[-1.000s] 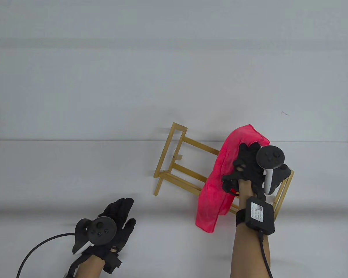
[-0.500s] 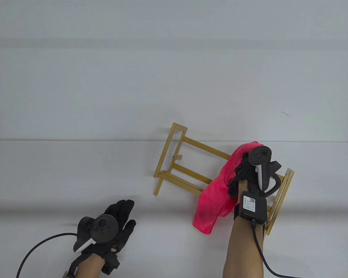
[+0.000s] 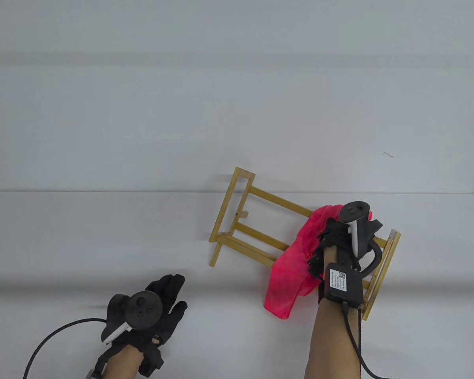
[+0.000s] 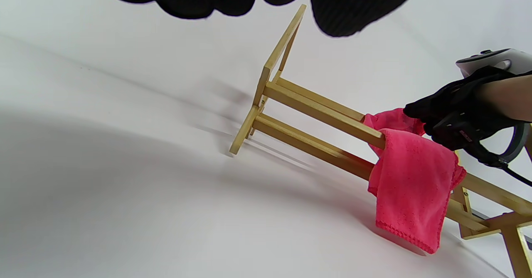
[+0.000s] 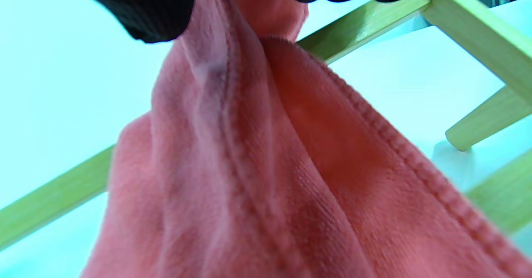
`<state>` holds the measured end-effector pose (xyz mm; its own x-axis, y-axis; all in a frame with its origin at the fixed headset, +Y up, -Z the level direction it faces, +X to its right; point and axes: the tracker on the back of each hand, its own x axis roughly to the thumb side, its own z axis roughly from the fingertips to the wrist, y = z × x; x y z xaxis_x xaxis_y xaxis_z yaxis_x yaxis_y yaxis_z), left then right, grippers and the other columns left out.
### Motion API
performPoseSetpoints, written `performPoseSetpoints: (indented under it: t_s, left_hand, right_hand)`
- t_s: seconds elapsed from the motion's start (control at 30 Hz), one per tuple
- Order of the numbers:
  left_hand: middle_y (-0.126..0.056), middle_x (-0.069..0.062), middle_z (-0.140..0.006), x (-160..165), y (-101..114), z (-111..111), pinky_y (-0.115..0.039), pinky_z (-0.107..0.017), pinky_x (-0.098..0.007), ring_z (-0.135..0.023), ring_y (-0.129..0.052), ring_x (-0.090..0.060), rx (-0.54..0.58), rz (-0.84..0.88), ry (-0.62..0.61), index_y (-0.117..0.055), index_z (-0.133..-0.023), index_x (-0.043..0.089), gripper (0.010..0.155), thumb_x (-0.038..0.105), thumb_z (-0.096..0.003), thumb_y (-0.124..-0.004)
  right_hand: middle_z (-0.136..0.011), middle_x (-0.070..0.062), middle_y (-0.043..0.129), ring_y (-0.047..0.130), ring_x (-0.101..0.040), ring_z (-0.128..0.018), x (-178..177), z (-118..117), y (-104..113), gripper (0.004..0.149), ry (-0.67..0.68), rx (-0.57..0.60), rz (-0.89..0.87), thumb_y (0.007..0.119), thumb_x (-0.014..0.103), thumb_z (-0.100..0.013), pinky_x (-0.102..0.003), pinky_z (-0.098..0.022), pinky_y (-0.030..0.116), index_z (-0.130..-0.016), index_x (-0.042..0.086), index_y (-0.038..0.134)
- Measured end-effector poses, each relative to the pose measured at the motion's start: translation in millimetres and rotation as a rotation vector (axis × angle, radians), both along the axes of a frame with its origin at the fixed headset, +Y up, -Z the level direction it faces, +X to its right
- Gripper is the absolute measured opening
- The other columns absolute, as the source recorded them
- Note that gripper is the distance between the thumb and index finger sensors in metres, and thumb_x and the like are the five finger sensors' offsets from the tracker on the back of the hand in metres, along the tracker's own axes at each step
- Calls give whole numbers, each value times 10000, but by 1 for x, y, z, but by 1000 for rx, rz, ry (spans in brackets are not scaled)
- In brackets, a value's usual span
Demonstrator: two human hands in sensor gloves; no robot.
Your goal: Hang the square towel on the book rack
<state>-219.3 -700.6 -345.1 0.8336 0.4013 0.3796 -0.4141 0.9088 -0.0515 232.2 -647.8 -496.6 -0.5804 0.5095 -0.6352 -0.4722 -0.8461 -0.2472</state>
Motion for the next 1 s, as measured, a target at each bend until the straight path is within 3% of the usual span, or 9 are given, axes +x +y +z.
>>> performPoseSetpoints:
  t_s: [0.3,0.53,1.0]
  left_hand:
    - [-448,-188,-1073,0,1,1,-562,-674,-584,-957,-551,-439,13,14,-14,-411,-1081,144,651,398,-562,-712]
    - [-458,-190,-1070,-10,4,2,-559,-675,-584,-958,-545,-442,18,68,-7,-436,-1078,141,636,398,-563,-707]
    - [-457,-197,-1070,-20,3,2,-552,-676,-588,-961,-532,-452,-30,153,7,-462,-1074,131,624,404,-566,-700]
  right_hand:
    - [-1069,-138,314,418,-394,-1010,-3,23,32,813,39,97,25,726,474,-468,-530,-706,450,-1040,135,259]
    - [-1065,-118,380,459,-383,-1006,-22,46,52,751,161,204,33,727,471,-466,-538,-706,456,-1035,160,348]
    - [-1062,-105,418,504,-365,-1002,-92,108,51,714,485,365,46,721,472,-466,-538,-709,469,-1029,177,396]
